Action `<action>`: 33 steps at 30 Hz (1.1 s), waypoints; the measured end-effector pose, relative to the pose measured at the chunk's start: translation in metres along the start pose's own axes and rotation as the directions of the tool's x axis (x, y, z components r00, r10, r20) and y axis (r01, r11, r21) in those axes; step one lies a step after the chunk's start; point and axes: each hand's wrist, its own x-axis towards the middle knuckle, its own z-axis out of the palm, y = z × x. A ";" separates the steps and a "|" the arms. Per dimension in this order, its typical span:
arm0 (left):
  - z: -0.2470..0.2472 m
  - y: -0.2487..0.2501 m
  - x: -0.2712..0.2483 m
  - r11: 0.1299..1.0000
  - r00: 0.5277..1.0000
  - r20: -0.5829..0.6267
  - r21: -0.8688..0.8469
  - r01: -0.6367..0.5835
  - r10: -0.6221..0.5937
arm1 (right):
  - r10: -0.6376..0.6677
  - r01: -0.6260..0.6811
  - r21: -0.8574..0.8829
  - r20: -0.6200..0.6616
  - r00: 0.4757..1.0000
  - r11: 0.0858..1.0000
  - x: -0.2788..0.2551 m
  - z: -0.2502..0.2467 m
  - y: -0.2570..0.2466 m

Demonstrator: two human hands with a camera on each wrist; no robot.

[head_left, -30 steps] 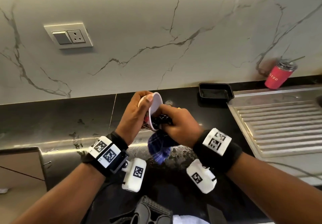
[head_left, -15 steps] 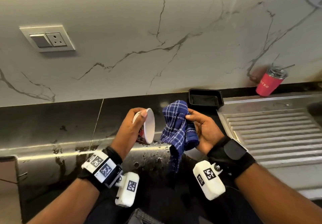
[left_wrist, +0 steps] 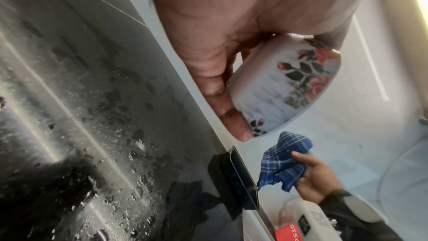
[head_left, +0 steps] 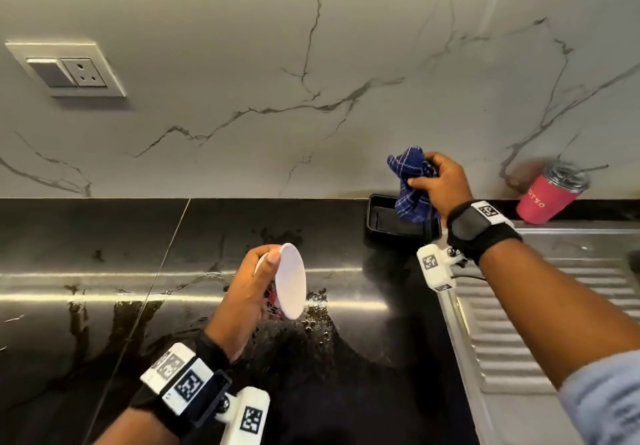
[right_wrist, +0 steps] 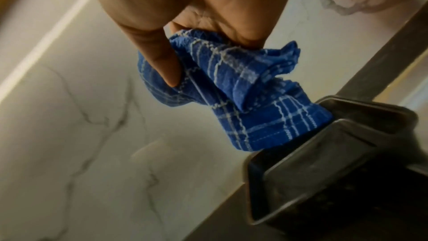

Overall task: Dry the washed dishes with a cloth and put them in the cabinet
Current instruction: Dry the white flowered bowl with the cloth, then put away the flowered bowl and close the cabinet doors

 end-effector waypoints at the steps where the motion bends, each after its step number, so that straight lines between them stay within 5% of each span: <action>1: -0.001 0.000 0.001 1.000 1.000 -0.013 -0.028 0.004 -0.005 | 0.010 -0.009 -0.061 0.020 1.000 0.998 0.009 0.002 0.013; 6: -0.008 -0.001 0.003 0.963 0.996 -0.028 -0.256 0.080 -0.090 | 0.259 -0.228 -0.306 0.065 0.964 0.924 0.032 0.016 0.082; 12: -0.022 0.010 0.000 0.885 0.998 0.009 -0.462 0.060 -0.063 | 0.210 -0.087 -0.746 0.072 0.975 0.660 0.033 0.009 0.097; 16: -0.028 0.032 -0.004 0.910 0.995 0.096 -0.414 0.005 0.039 | 0.165 -0.078 -0.738 0.045 0.985 0.671 0.017 0.007 0.059; 19: -0.024 0.055 -0.007 0.965 0.984 0.154 -0.256 -0.048 0.090 | -0.001 0.077 -0.661 0.114 0.993 0.746 -0.019 0.011 0.009; 21: -0.019 0.073 -0.008 0.989 0.980 0.162 -0.110 -0.094 0.111 | -0.120 0.209 -0.466 0.215 0.969 0.860 -0.057 0.019 -0.033; 23: -0.016 0.092 -0.009 0.962 0.966 0.166 0.155 -0.225 0.200 | -0.251 0.374 -0.314 0.368 0.895 0.873 -0.098 0.029 -0.084; 27: -0.011 0.132 -0.021 0.634 0.854 0.264 0.580 -0.512 0.448 | -0.406 0.640 -0.275 0.581 0.705 0.718 -0.158 0.053 -0.163; 30: -0.003 0.159 -0.041 0.310 0.739 0.276 0.777 -0.548 0.615 | -0.439 0.693 -0.443 0.549 0.711 0.568 -0.180 0.065 -0.201; 33: 0.000 0.189 -0.065 0.109 0.618 0.327 0.821 -0.560 0.715 | -0.549 0.724 -0.521 0.477 0.687 0.453 -0.194 0.072 -0.236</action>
